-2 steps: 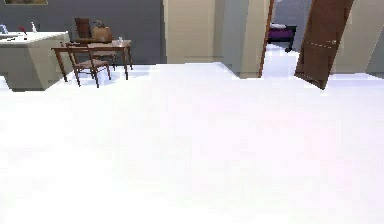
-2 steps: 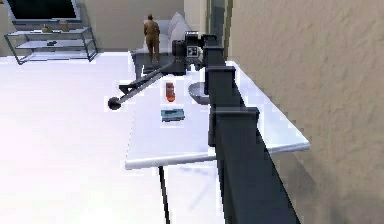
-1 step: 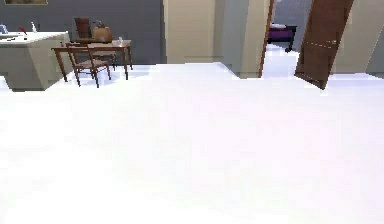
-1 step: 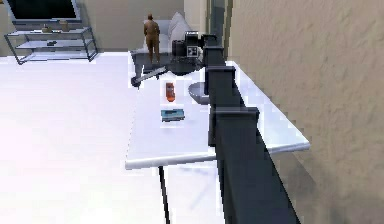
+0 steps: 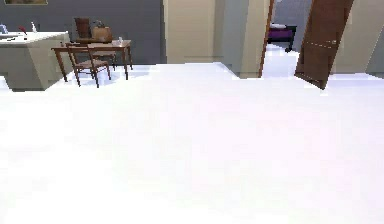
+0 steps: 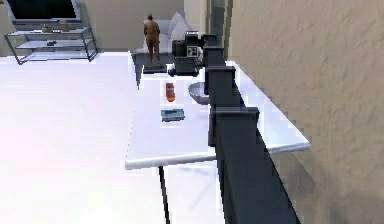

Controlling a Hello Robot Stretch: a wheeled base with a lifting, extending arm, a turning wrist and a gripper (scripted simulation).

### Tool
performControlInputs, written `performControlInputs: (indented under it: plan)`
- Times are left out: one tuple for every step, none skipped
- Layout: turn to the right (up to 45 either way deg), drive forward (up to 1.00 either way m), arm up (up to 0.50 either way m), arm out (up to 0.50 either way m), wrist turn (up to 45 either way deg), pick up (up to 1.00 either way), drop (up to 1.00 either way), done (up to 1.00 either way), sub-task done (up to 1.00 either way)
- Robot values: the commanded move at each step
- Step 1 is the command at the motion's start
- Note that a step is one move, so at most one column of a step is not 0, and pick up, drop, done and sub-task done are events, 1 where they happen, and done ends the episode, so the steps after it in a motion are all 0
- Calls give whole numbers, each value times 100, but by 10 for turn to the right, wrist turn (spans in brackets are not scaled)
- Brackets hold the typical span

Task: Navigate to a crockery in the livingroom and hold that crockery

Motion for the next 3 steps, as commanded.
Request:
performControlInputs:
  plan:
    - [0, 0, 0, 0, 180, 0, 0, 0, 0]
    - [0, 0, -8, 0, 0, 0, 0, 0, 0]
    - [0, 0, 0, 0, 0, 100, 0, 0, 0]
